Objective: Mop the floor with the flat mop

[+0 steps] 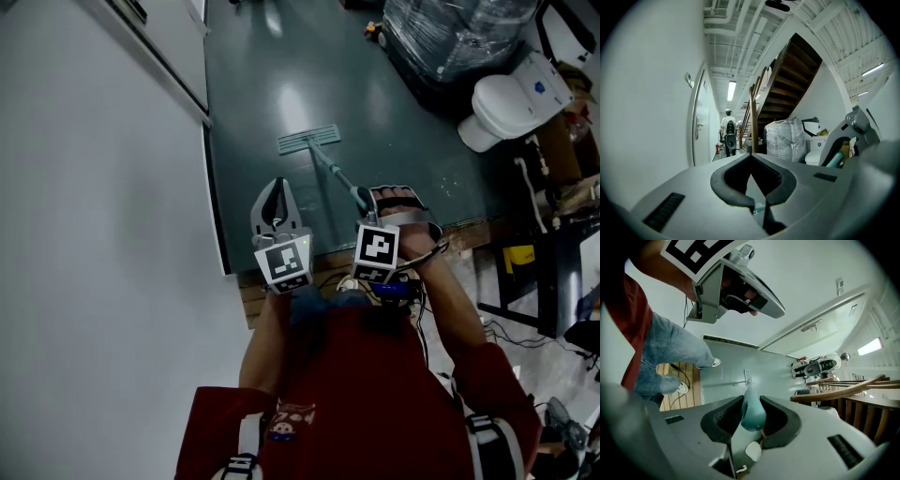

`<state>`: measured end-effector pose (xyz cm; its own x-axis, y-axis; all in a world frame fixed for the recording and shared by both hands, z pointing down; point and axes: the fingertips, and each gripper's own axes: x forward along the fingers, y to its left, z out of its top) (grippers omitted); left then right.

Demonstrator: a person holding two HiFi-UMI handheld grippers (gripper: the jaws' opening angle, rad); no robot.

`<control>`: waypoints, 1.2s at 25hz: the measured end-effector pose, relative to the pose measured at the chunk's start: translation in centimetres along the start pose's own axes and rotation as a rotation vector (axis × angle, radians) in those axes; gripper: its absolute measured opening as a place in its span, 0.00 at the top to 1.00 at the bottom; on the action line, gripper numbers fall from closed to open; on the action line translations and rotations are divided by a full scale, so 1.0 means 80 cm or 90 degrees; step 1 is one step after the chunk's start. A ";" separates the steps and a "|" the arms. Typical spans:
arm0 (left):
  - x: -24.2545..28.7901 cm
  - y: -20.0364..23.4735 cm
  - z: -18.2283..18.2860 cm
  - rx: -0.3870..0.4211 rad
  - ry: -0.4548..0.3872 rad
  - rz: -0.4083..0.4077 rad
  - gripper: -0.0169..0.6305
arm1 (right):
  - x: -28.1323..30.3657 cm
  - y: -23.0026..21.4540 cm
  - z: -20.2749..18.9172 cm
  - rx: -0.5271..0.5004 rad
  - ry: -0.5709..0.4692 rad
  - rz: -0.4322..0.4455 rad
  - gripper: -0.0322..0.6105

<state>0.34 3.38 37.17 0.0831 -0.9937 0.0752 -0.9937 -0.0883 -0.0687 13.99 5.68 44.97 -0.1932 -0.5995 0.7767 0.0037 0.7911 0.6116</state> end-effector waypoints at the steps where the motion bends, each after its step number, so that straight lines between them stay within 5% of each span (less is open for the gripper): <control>1: 0.000 -0.004 0.002 -0.001 -0.001 -0.003 0.95 | -0.002 0.002 -0.004 -0.005 0.005 0.001 0.77; 30: 0.002 -0.017 -0.012 -0.010 -0.002 -0.018 0.95 | -0.021 0.005 0.004 -0.001 0.001 0.011 0.77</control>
<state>1.62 3.38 38.25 0.1119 -0.9909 0.0745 -0.9919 -0.1159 -0.0515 13.96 7.02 43.88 -0.1918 -0.5858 0.7874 0.0092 0.8012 0.5983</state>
